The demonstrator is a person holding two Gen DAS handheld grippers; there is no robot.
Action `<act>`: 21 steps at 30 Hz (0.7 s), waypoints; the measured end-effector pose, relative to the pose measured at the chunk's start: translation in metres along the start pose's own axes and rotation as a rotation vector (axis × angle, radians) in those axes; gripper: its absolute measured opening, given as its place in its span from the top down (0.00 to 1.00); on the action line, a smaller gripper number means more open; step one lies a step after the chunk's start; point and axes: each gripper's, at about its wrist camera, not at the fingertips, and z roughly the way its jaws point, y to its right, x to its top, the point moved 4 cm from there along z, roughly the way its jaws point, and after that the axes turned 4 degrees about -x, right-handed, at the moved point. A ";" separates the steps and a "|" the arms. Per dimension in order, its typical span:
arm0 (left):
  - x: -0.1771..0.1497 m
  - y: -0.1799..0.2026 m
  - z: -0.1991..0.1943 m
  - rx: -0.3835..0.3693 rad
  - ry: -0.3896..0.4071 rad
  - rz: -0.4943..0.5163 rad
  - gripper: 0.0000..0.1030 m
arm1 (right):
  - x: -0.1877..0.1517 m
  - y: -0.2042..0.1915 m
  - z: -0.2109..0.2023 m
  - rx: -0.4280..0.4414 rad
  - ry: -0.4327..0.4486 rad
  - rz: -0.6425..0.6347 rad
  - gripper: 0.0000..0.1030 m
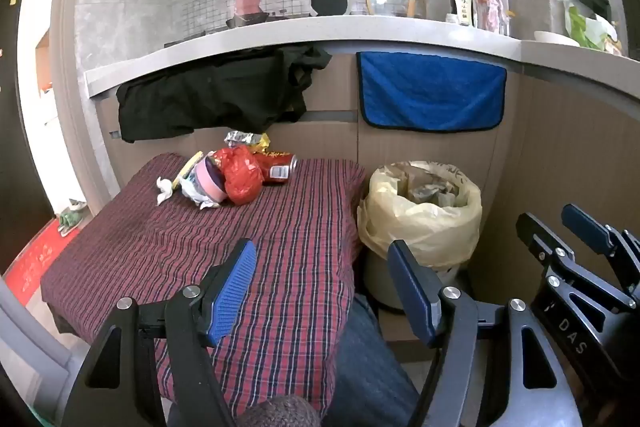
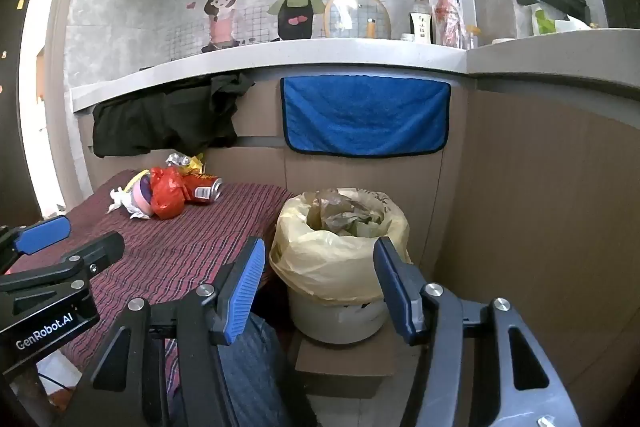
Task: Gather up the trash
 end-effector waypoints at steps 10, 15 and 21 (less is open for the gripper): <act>0.000 0.001 -0.002 0.007 0.012 0.003 0.33 | 0.001 -0.001 0.003 0.007 0.005 -0.001 0.48; 0.000 -0.002 -0.001 0.006 0.008 0.002 0.33 | 0.002 0.000 0.004 0.010 0.003 0.000 0.48; 0.001 -0.009 0.001 0.017 0.004 0.001 0.33 | 0.002 -0.002 0.004 0.019 -0.004 0.000 0.48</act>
